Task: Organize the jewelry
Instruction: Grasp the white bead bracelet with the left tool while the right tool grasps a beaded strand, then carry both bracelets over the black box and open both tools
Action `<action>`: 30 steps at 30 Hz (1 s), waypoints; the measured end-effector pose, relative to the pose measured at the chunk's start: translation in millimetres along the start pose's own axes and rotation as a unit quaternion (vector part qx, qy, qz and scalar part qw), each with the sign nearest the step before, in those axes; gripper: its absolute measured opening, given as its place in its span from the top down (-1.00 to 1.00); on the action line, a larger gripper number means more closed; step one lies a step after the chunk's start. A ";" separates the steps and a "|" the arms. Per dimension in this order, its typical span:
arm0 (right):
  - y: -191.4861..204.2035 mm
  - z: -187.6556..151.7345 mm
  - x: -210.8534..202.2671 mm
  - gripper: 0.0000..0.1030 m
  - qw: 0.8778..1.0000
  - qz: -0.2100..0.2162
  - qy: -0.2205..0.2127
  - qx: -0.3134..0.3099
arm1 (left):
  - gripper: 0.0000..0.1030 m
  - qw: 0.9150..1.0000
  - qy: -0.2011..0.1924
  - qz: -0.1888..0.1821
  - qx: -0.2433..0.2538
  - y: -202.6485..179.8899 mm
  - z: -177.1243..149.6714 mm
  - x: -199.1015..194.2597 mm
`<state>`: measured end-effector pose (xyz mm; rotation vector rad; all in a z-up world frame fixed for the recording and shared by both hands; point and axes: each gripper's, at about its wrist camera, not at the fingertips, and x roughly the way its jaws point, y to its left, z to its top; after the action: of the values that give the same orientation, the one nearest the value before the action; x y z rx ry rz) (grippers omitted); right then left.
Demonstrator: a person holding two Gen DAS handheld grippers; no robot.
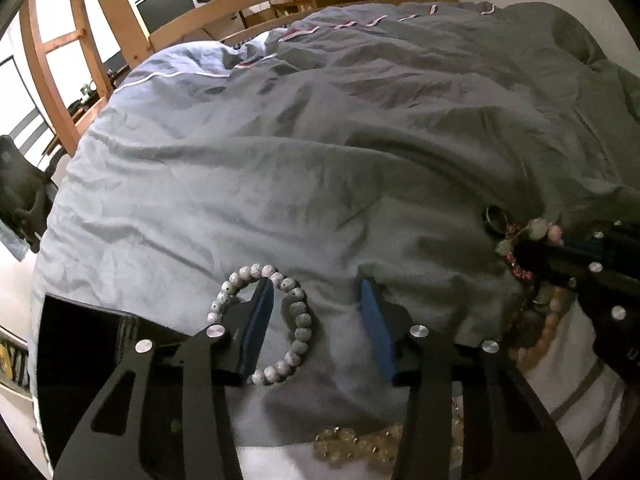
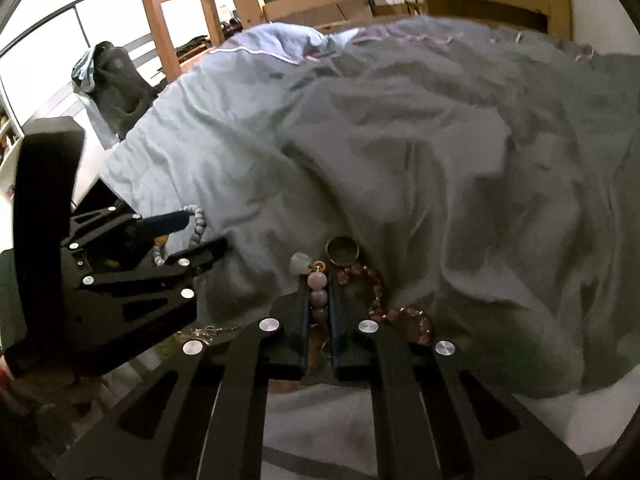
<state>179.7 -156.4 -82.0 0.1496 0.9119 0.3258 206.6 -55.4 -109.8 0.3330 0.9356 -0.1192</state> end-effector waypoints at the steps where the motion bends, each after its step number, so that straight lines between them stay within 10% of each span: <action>1: 0.4 -0.1 -0.5 0.84 1.000 0.002 0.000 0.001 | 0.04 1.000 -0.002 0.000 -0.004 1.9 0.1 -1.9; 8: 1.5 -0.5 4.1 0.84 1.000 0.004 0.010 0.003 | -0.14 0.998 -0.012 -0.053 -0.020 4.0 2.4 -7.4; 19: -1.1 -2.3 6.2 0.83 1.000 0.005 0.020 0.009 | 0.71 0.988 0.029 -0.124 -0.083 28.1 -5.4 15.1; 30: -6.1 0.9 2.3 0.83 0.999 0.027 0.005 0.028 | 0.82 0.986 0.018 -0.139 -0.089 34.0 -3.1 -2.4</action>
<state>183.0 -161.3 -84.8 0.2254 0.9289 0.3509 211.2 -22.5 -101.8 0.0371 1.0167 -0.2847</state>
